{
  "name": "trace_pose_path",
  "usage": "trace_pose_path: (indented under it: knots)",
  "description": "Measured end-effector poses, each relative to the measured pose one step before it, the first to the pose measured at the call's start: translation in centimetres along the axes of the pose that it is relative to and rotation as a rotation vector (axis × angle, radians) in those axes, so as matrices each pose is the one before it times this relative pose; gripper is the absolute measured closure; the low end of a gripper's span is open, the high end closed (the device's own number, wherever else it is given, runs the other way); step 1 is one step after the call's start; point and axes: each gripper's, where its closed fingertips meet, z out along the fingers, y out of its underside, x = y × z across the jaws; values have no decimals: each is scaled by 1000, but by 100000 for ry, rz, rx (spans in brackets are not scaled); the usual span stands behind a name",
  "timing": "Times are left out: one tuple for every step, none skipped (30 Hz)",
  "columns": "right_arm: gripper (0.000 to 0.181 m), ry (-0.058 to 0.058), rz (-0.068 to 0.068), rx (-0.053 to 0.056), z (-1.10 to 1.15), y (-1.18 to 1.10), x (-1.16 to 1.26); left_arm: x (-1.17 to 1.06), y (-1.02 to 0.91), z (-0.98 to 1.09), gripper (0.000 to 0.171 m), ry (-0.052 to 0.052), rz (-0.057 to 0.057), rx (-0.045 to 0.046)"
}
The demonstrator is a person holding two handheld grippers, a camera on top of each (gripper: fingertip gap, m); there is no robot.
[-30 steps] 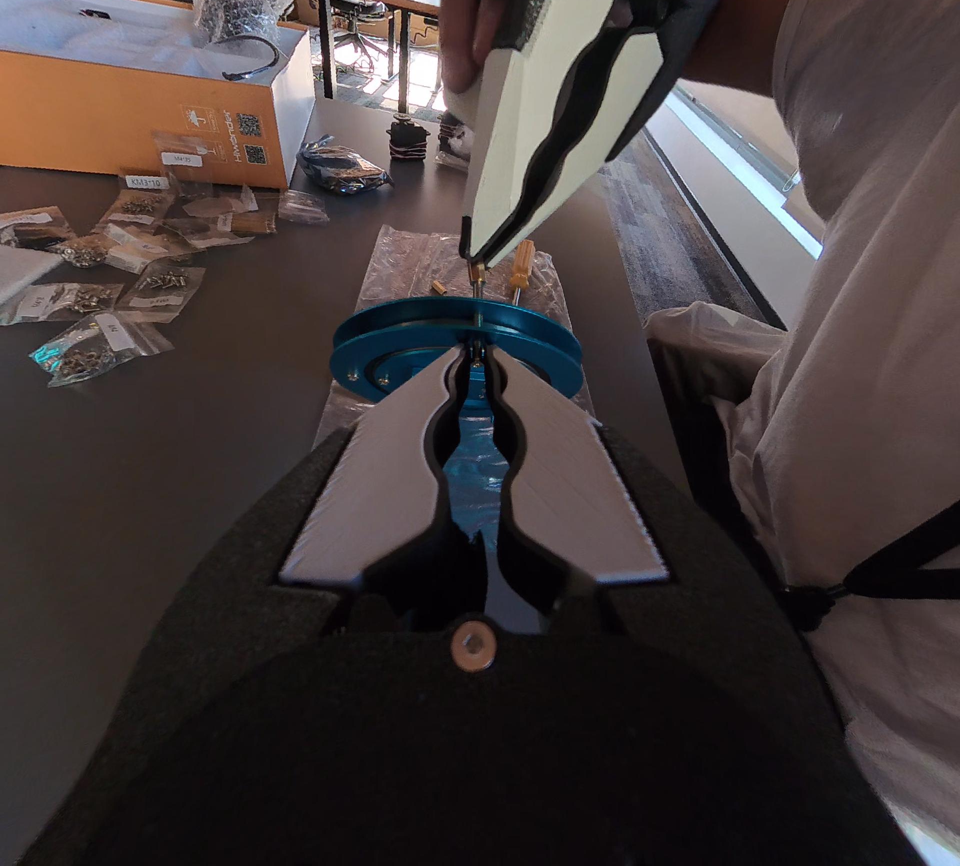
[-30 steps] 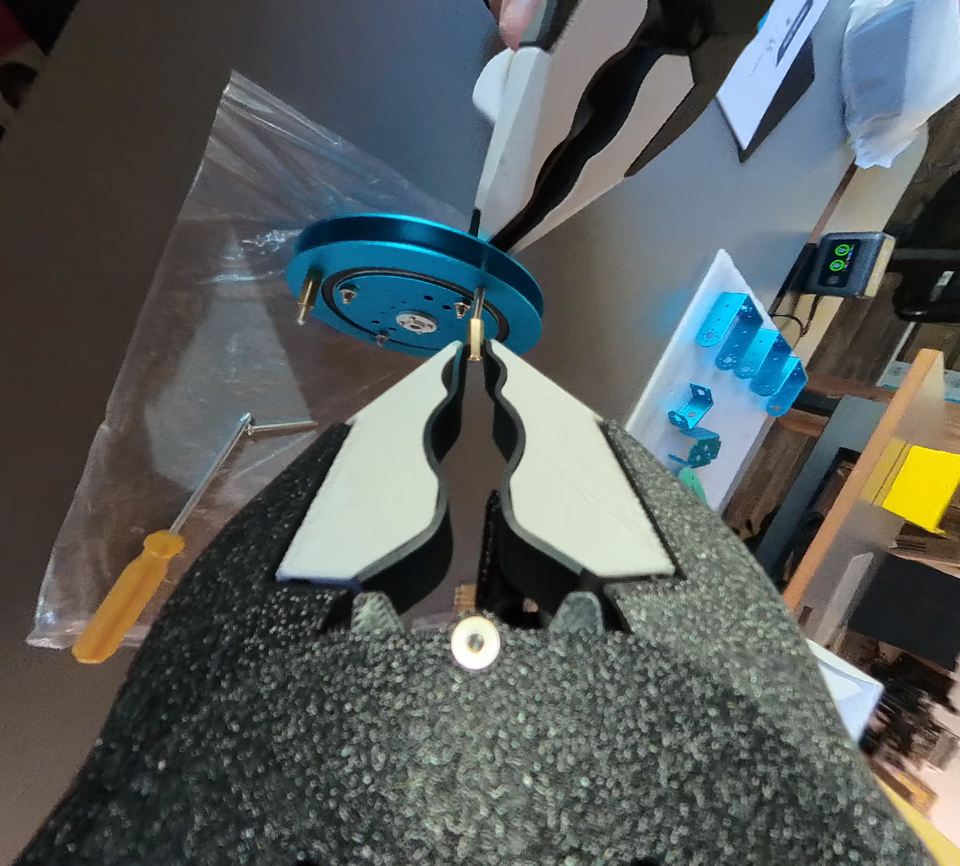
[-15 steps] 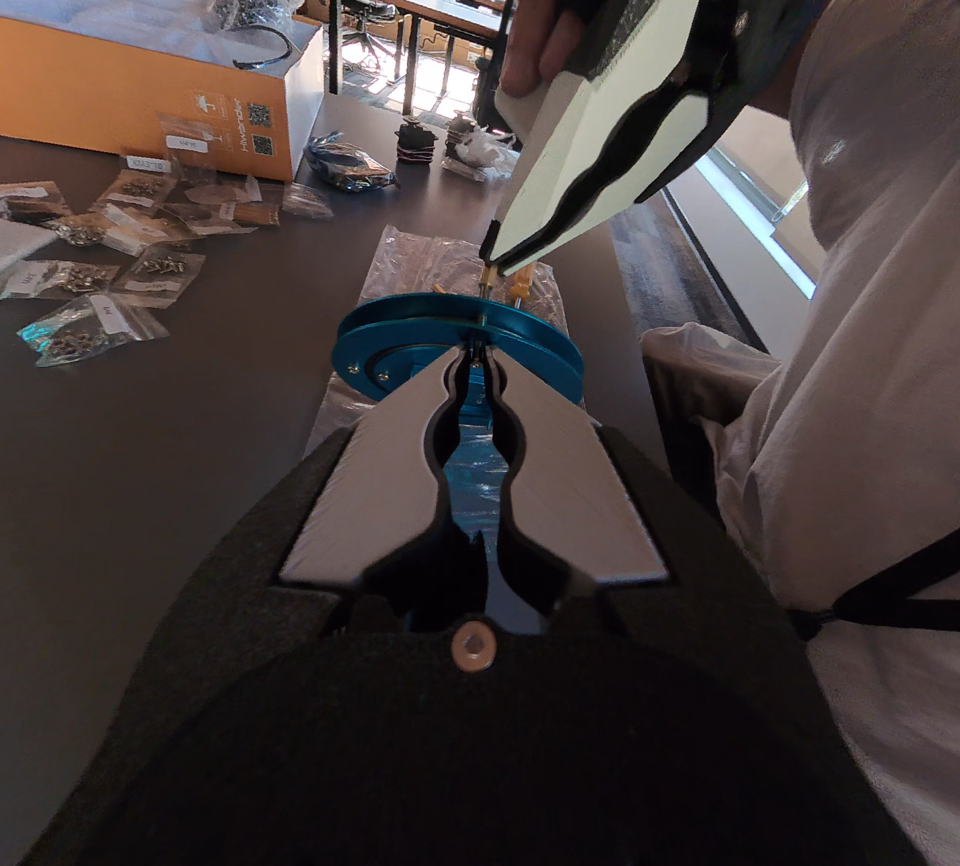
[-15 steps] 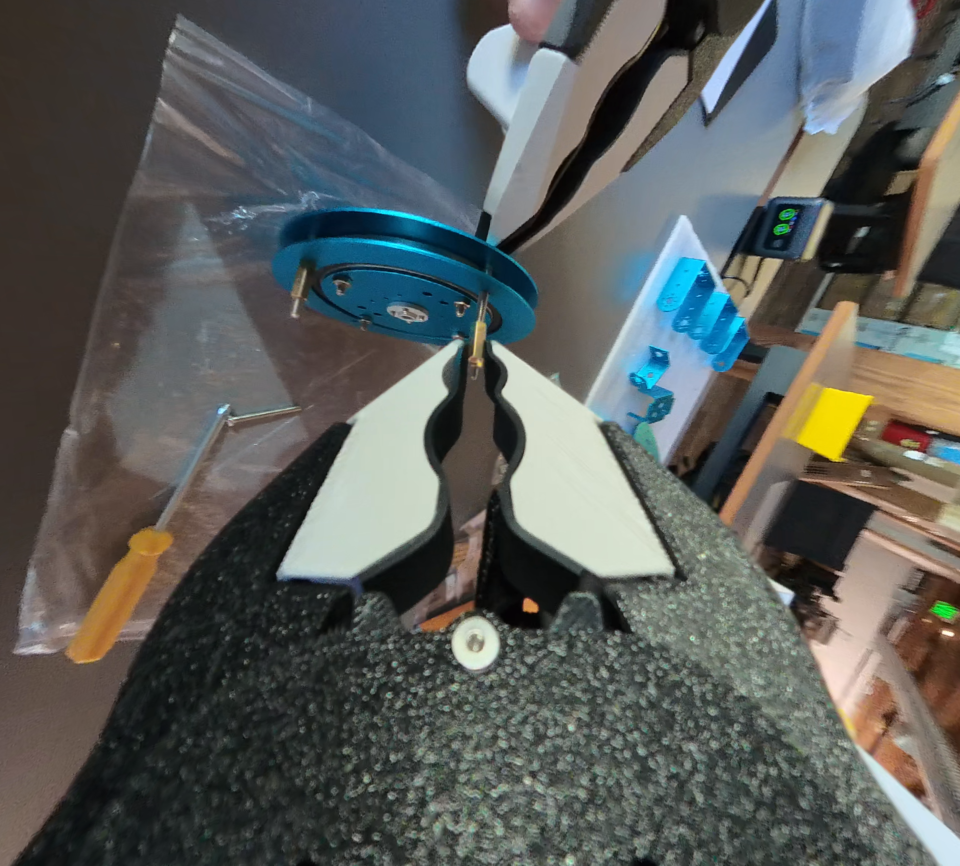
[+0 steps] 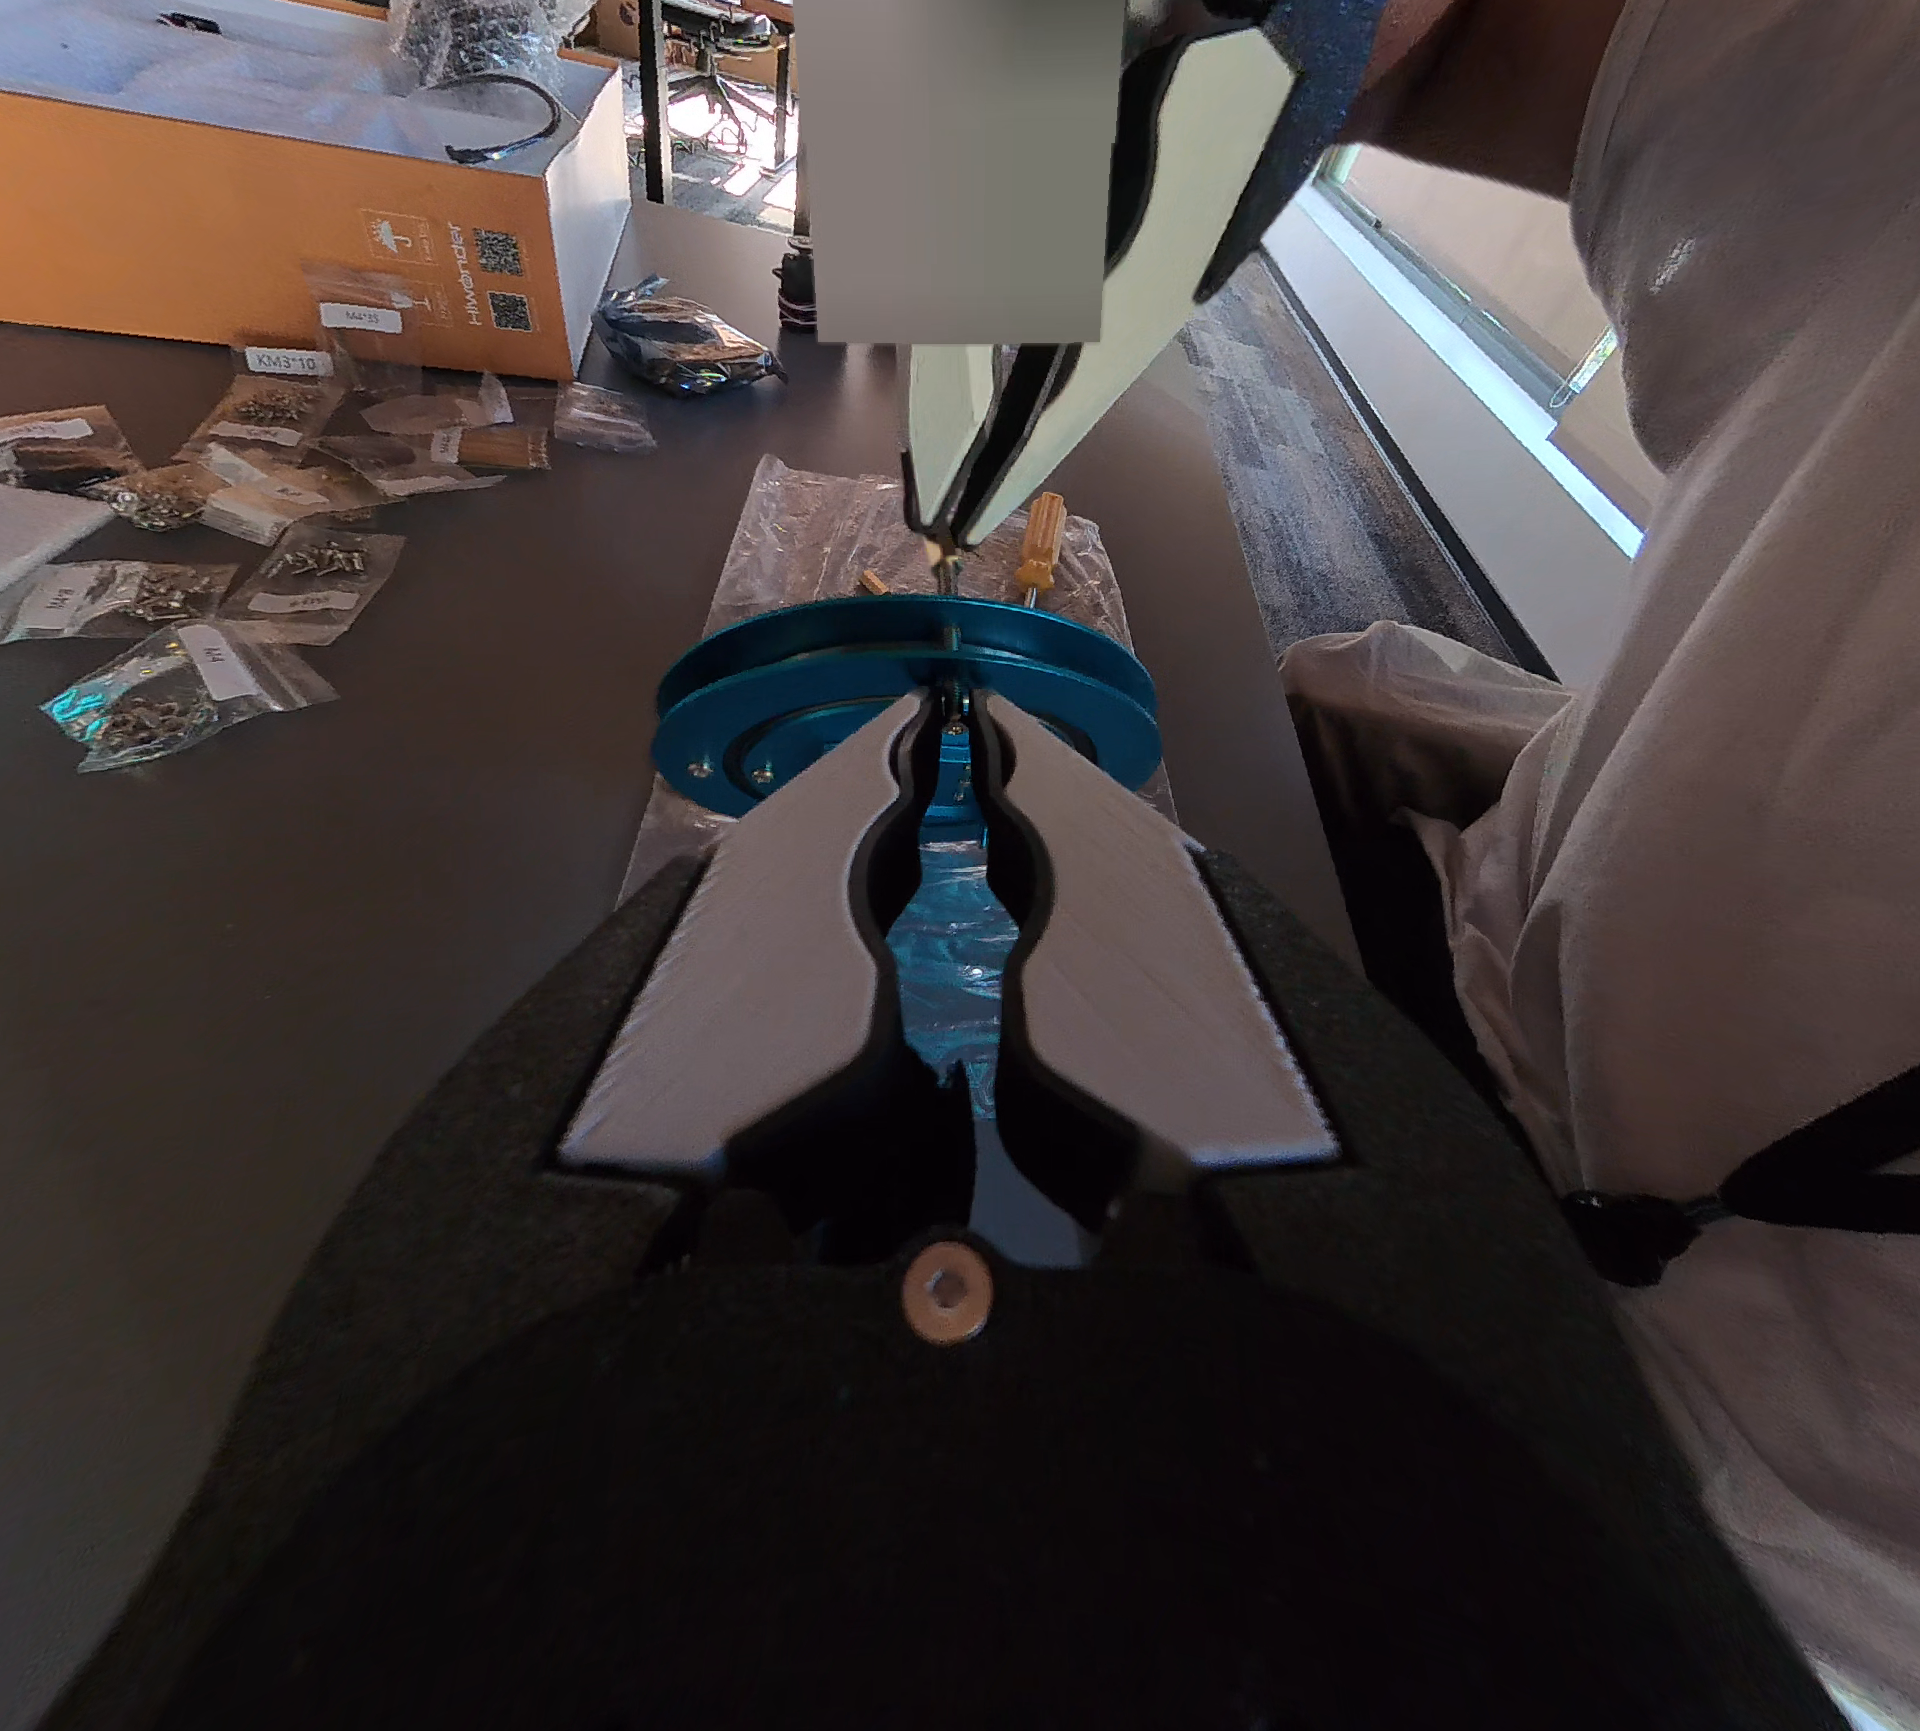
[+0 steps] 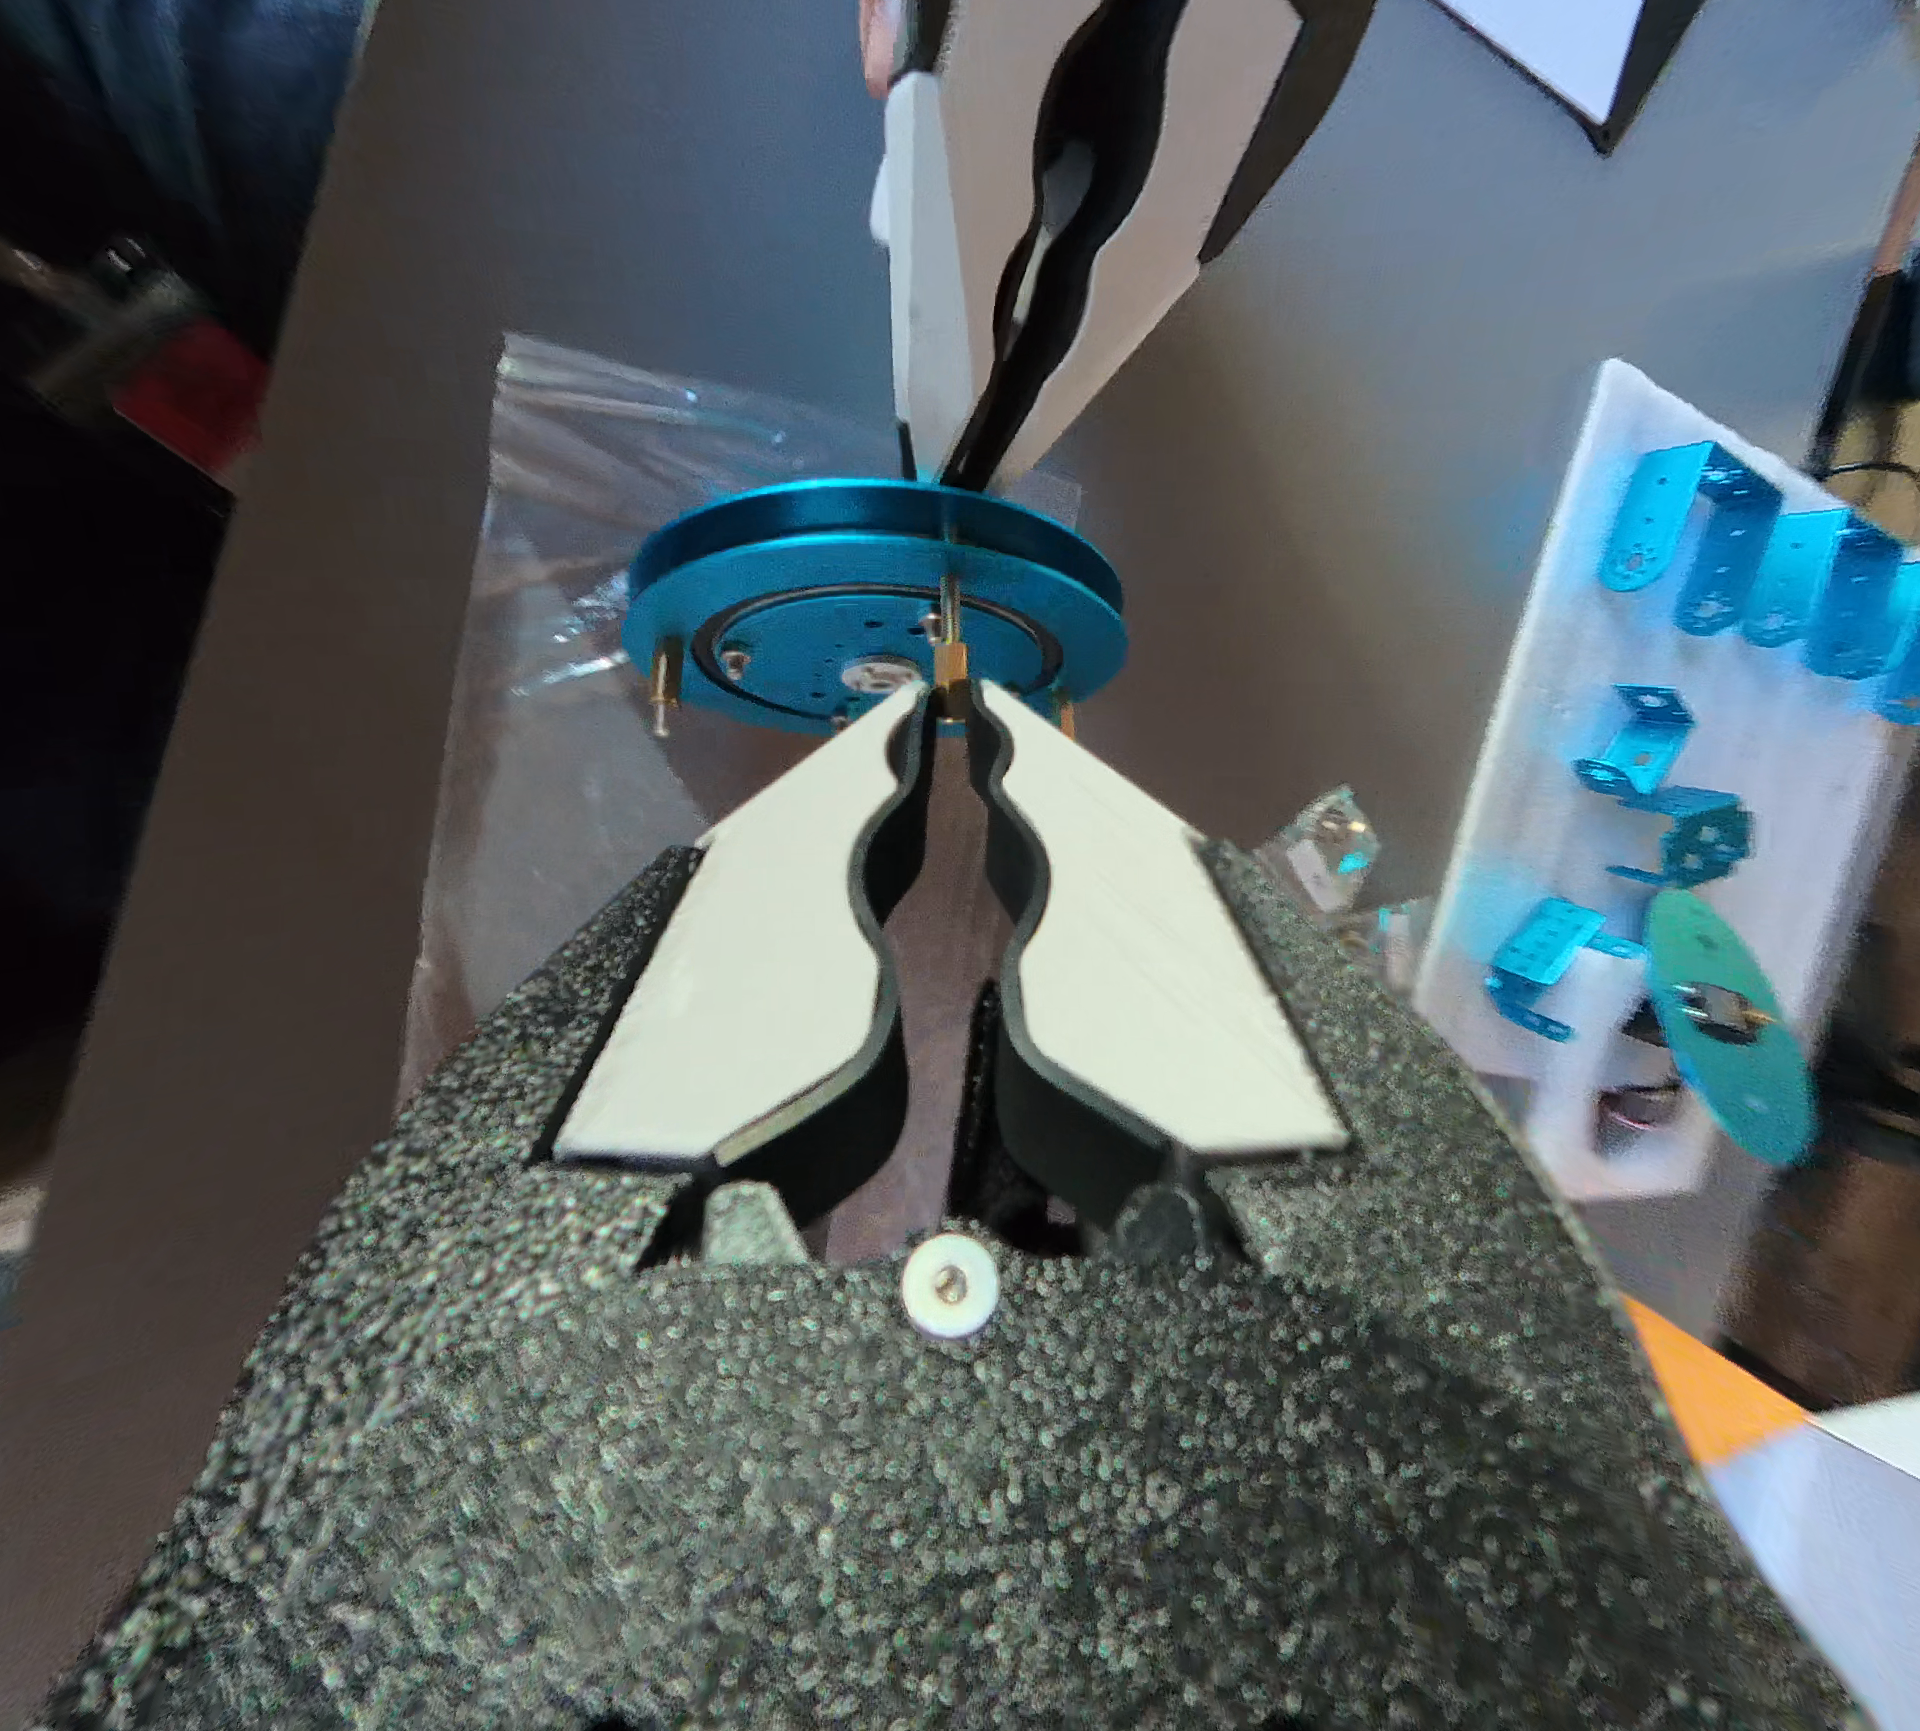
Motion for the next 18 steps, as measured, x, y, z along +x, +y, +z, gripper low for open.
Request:
trace_pose_path:
  knots:
    - [177,-1539,2680,3577,-22,38,-45,54,13,10,168,324,104,70]
    - [177,195,2111,2993,-68,38,183,27,11,-4,168,202,165,-68]
    - [177,-261,2520,1588,-60,174,150,-8,-3,7,168,114,64,-21]
    - [177,-1569,2405,846,-68,226,-76,-5,4,-5,168,86,-36,-60]
    - [177,6,1266,594,-137,309,96,-47,26,-36,167,-243,245,-308]
    - [177,1251,450,-982,-190,630,265,-80,49,-73,168,-649,662,-511]
    - [177,465,793,-2318,-120,1001,159,-105,59,-104,168,-772,750,-536]
    - [177,-2334,2118,-4388,95,1598,-203,-85,43,-75,168,-624,423,-320]
    - [177,-2511,2302,-6103,388,2148,-191,4,15,-58,168,75,-36,-101]
    - [177,920,1496,-4459,662,2233,257,67,-10,-28,168,443,-169,-45]
    - [177,-594,1803,-3179,819,2129,12,47,-48,-11,168,194,101,112]
    - [177,-2210,3149,-1331,841,1805,-185,84,-60,5,168,329,-12,197]
    - [177,-2151,3562,2406,644,1085,-159,144,-63,6,168,578,-261,312]
    - [177,-2715,3277,5903,377,406,-313,189,-59,27,168,748,4,303]
    - [176,-2099,3233,6223,252,171,-261,186,-26,49,168,665,408,139]
    - [176,-719,2660,3868,246,357,-66,157,-38,70,168,299,648,249]
    - [176,-258,1245,3225,229,299,-115,136,-32,91,168,344,282,244]
    - [176,615,145,3331,196,161,-80,139,-24,93,168,589,-290,157]
